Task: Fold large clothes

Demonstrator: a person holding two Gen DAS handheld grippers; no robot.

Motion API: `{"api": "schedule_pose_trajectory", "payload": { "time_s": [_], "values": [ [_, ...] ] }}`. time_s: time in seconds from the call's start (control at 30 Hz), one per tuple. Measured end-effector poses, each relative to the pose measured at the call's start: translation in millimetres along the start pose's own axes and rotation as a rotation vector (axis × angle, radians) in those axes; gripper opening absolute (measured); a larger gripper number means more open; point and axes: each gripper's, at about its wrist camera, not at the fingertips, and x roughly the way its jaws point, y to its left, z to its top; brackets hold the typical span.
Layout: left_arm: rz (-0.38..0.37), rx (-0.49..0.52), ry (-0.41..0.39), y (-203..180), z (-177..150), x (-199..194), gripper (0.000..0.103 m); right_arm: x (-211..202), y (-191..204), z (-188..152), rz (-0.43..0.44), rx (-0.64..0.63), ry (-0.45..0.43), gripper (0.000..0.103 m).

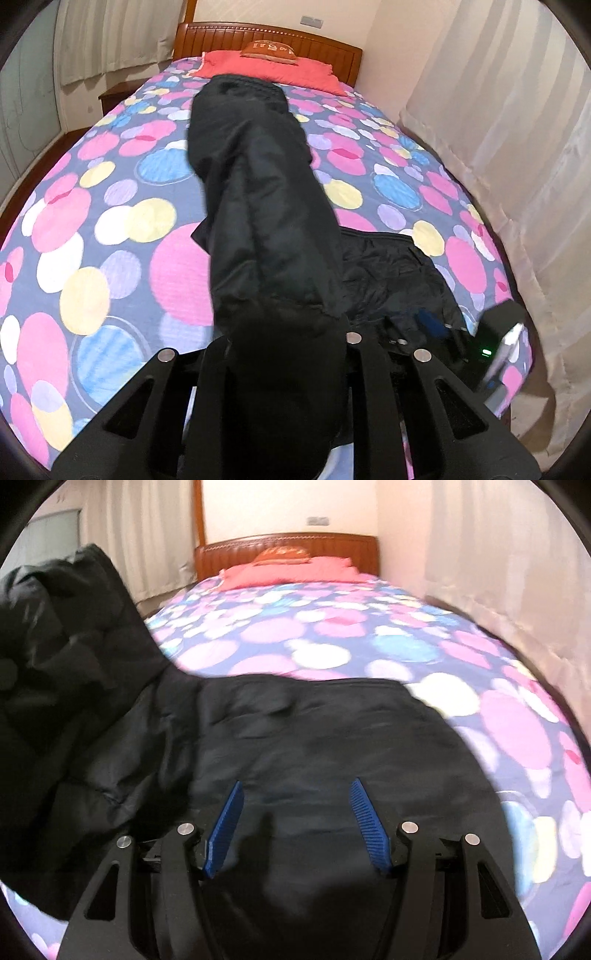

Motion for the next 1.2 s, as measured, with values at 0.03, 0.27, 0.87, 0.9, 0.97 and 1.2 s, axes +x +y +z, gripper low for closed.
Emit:
{"api": "schedule_pose_trajectory", "payload": {
  "time_s": [0.03, 0.27, 0.87, 0.9, 0.97, 1.2],
  "values": [
    [0.006, 0.004, 0.001, -9, 0, 3, 0.017, -5, -13, -1, -0.011, 0.016, -0.008, 0.06],
    [-0.021, 0.101, 0.033, -99, -7, 47, 0.017, -24, -98, -14, -0.106, 0.122, -0.019, 0.06],
    [-0.07, 0.177, 0.07, -176, -55, 125, 0.038, -15, -163, -33, -0.175, 0.226, 0.049, 0.06],
    [-0.108, 0.172, 0.068, -178, -54, 120, 0.058, -16, -164, -34, -0.175, 0.227, 0.049, 0.06],
    [-0.181, 0.144, 0.051, -179, -53, 103, 0.068, -18, -164, -34, -0.18, 0.224, 0.049, 0.06],
    [-0.248, 0.144, -0.041, -160, -52, 48, 0.073, -27, -156, -29, -0.168, 0.219, 0.052, 0.06]
  ]
}}
